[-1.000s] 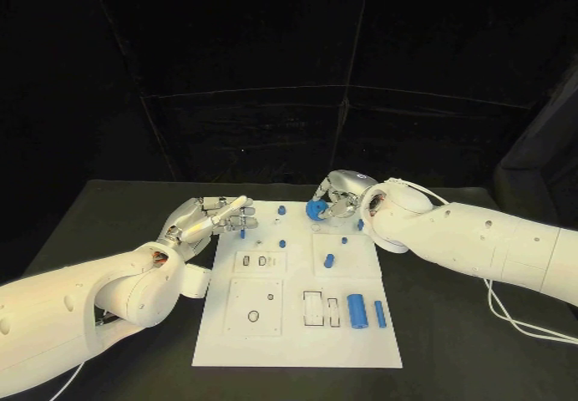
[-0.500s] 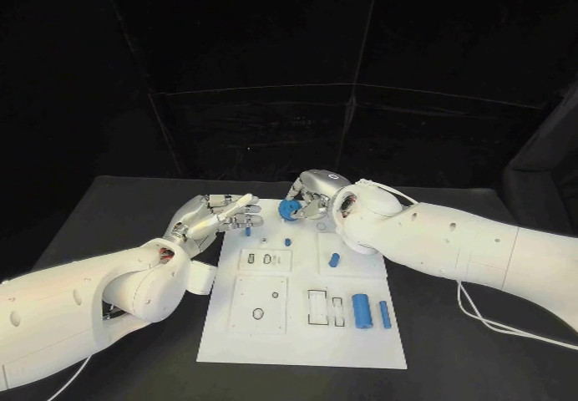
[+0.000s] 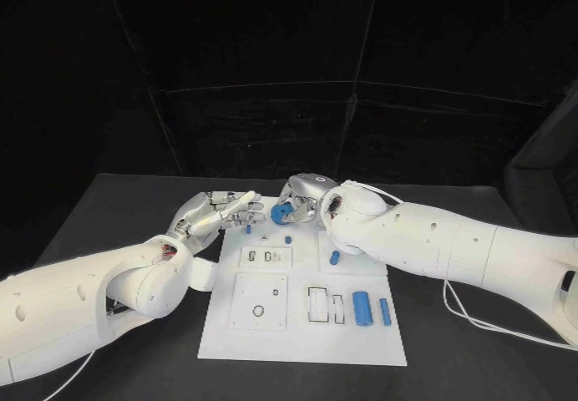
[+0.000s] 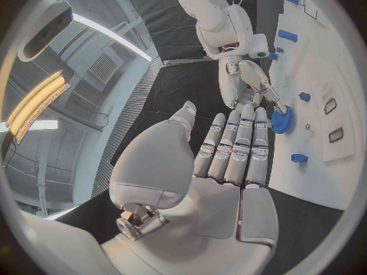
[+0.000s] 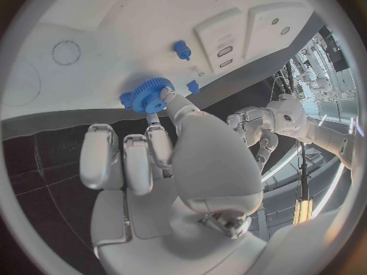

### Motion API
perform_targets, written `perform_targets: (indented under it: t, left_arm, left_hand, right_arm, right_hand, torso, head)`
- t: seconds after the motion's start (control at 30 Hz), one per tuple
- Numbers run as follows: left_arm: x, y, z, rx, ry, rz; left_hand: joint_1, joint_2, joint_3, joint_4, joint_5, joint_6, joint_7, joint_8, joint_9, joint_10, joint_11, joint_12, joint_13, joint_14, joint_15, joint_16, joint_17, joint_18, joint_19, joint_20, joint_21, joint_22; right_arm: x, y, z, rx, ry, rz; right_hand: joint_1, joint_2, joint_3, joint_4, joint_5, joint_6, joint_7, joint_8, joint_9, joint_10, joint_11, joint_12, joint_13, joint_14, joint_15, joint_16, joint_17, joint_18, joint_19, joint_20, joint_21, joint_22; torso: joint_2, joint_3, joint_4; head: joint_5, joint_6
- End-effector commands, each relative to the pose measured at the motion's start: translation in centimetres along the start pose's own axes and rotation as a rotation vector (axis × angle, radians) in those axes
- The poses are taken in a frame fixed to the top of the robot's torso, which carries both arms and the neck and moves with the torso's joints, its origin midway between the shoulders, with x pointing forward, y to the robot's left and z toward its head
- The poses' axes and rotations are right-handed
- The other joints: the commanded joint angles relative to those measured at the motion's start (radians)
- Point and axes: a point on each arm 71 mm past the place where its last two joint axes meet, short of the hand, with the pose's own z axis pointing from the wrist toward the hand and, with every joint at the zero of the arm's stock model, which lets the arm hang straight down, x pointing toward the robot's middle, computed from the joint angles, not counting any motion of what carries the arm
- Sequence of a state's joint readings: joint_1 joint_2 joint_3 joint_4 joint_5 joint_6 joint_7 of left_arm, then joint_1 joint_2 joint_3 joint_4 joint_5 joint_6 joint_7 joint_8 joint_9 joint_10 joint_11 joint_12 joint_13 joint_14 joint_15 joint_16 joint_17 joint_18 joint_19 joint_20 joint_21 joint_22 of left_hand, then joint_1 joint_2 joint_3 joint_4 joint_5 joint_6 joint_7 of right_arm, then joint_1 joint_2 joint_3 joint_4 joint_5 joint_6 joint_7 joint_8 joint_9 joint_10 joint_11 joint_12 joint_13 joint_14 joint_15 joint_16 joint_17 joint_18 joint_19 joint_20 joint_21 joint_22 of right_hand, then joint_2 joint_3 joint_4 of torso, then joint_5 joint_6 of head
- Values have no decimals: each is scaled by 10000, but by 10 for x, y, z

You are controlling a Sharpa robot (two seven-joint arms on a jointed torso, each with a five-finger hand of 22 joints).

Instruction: Assemble the parts on the task board

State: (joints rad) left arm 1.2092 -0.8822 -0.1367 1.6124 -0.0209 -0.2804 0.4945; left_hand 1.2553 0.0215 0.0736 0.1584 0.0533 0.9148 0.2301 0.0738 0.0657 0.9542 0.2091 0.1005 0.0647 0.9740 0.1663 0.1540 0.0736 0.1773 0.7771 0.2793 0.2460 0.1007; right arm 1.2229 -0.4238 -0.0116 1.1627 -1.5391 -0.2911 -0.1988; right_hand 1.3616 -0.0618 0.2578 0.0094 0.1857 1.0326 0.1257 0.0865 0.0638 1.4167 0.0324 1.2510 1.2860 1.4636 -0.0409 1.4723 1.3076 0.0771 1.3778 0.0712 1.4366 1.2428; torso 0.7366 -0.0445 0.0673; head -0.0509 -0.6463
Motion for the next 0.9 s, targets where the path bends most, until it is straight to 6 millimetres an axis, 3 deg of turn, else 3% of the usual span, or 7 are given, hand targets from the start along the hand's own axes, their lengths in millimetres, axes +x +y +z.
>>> perform_targets:
  t: [0.03,0.23,0.37,0.43,0.5,0.9]
  left_arm:
    - [1,-1,1,103,91,-41]
    - [0,-1,1,58,100,-46]
    - [0,-1,1,45,108,-50]
    - [0,-1,1,36,116,-54]
    - [0,-1,1,29,120,-57]
    - [-1,-1,0,14,116,-57]
  left_hand:
    - [9,85,2,-54,51,62,297,-41,4,41,-16,-35,-4,39,22,-44,-14,58,83,2,-58,-8]
    - [6,85,-1,-54,50,63,297,-41,4,41,-16,-36,-4,39,22,-45,-15,58,84,2,-59,-9]
    - [-5,82,-9,-54,47,64,298,-44,3,41,-17,-38,-5,37,21,-48,-16,57,84,2,-60,-12]
    - [-5,82,-9,-54,47,64,298,-44,3,41,-17,-38,-5,37,21,-48,-16,57,84,2,-60,-12]
    - [-5,82,-9,-54,47,64,298,-44,3,41,-17,-38,-5,37,21,-48,-16,57,84,2,-60,-12]
    - [-24,78,-23,-52,44,63,303,-49,2,41,-15,-42,-7,35,22,-55,-18,57,85,1,-63,-16]
  right_arm:
    - [3,0,1,4,361,-262]
    - [4,0,1,-47,431,-302]
    - [3,0,1,-40,298,-252]
    - [3,0,1,-22,256,-196]
    - [3,0,1,-3,257,-161]
    - [2,-3,1,89,189,-67]
  right_hand:
    - [-118,11,71,-2,-56,392,25,-70,14,-51,59,-76,-54,618,68,-43,234,-82,45,44,49,15]
    - [-233,-90,96,8,-14,207,87,-192,-2,-75,108,-113,-74,614,106,-52,224,-80,31,73,39,1]
    - [-460,-304,3,40,-200,-590,252,-269,-20,-152,262,-247,-172,622,234,-33,273,-79,11,184,26,-17]
    - [-716,-508,-295,159,-264,-1611,379,-304,-48,-232,383,-354,-256,633,334,0,348,-77,-3,270,18,-28]
    - [-797,-534,-434,234,-220,-1987,420,-300,-46,-258,422,-375,-273,634,375,8,366,-76,-6,313,17,-27]
    - [-977,-515,-933,582,-197,-2256,477,-281,-24,-342,488,-443,-336,631,444,25,407,-71,-15,404,16,-23]
  torso:
    - [-1,5,-9]
    - [0,-3,-6]
    - [-7,-2,-9]
    - [-5,-5,-4]
    - [-5,-6,-2]
    - [-4,-5,-8]
  head:
    - [-26,-15]
    - [-41,-9]
    - [-29,-8]
    - [-35,-7]
    - [-41,-13]
    - [-47,-8]
